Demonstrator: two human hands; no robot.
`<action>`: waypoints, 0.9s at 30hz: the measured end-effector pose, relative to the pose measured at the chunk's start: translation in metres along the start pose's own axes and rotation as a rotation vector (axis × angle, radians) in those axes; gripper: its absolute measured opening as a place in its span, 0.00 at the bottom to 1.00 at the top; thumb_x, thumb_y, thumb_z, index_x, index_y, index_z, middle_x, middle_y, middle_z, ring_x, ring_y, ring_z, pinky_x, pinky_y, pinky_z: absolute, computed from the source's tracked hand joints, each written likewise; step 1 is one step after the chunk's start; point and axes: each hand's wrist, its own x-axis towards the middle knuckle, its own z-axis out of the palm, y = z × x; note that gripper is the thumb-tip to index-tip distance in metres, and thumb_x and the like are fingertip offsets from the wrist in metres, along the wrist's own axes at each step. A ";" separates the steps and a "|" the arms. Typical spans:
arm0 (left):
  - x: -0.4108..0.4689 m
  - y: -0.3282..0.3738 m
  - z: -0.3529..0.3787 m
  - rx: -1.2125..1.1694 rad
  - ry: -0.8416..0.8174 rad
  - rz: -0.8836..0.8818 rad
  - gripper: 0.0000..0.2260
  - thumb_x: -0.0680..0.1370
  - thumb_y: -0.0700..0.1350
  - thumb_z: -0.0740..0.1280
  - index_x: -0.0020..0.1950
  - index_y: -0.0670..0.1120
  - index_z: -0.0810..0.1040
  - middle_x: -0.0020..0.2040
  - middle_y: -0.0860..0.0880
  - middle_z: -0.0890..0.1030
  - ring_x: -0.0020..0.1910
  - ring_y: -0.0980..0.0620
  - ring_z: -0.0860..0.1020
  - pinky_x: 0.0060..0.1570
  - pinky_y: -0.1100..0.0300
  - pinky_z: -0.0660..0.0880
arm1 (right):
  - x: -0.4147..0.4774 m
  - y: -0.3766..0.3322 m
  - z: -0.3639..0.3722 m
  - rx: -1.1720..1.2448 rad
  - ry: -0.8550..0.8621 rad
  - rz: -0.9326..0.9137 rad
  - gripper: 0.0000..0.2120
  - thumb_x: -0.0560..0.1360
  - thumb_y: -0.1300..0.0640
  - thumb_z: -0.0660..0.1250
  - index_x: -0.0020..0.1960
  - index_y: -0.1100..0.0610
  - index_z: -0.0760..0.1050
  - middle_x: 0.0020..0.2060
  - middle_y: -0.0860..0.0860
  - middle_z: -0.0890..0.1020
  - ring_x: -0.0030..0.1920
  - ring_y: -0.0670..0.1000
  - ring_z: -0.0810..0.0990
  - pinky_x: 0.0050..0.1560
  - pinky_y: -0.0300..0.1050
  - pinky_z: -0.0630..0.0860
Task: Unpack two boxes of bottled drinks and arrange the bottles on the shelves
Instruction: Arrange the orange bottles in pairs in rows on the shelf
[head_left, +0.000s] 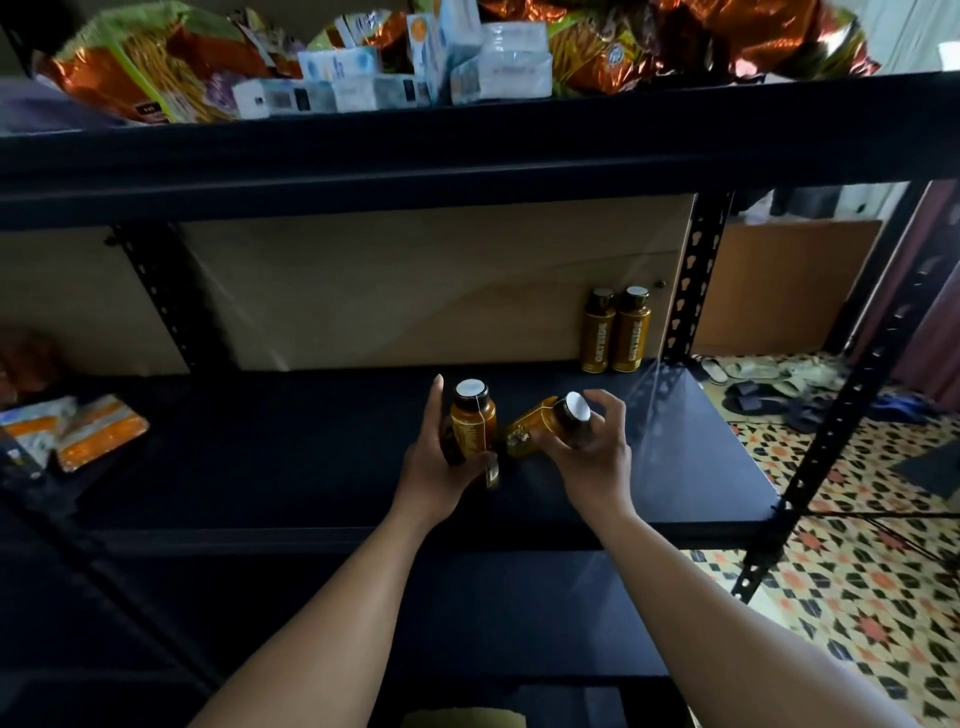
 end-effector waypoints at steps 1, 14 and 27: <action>0.001 -0.001 0.000 0.002 0.001 -0.002 0.52 0.72 0.44 0.79 0.79 0.71 0.46 0.52 0.75 0.75 0.54 0.76 0.74 0.63 0.62 0.70 | 0.004 -0.002 0.000 0.008 -0.001 -0.011 0.32 0.70 0.53 0.81 0.64 0.40 0.65 0.52 0.43 0.85 0.45 0.39 0.83 0.45 0.28 0.70; -0.006 -0.020 0.001 0.005 -0.030 -0.011 0.51 0.72 0.47 0.79 0.80 0.68 0.46 0.57 0.70 0.75 0.56 0.75 0.74 0.59 0.65 0.69 | 0.008 0.023 0.001 -0.112 -0.216 -0.029 0.44 0.69 0.51 0.81 0.75 0.39 0.58 0.61 0.41 0.77 0.60 0.48 0.78 0.60 0.45 0.73; 0.008 -0.019 0.015 -0.080 -0.038 -0.029 0.55 0.66 0.49 0.83 0.82 0.62 0.48 0.68 0.64 0.69 0.62 0.68 0.72 0.60 0.66 0.70 | 0.012 0.030 -0.002 -0.120 -0.184 -0.023 0.45 0.68 0.48 0.82 0.76 0.40 0.58 0.59 0.39 0.79 0.56 0.42 0.80 0.60 0.44 0.76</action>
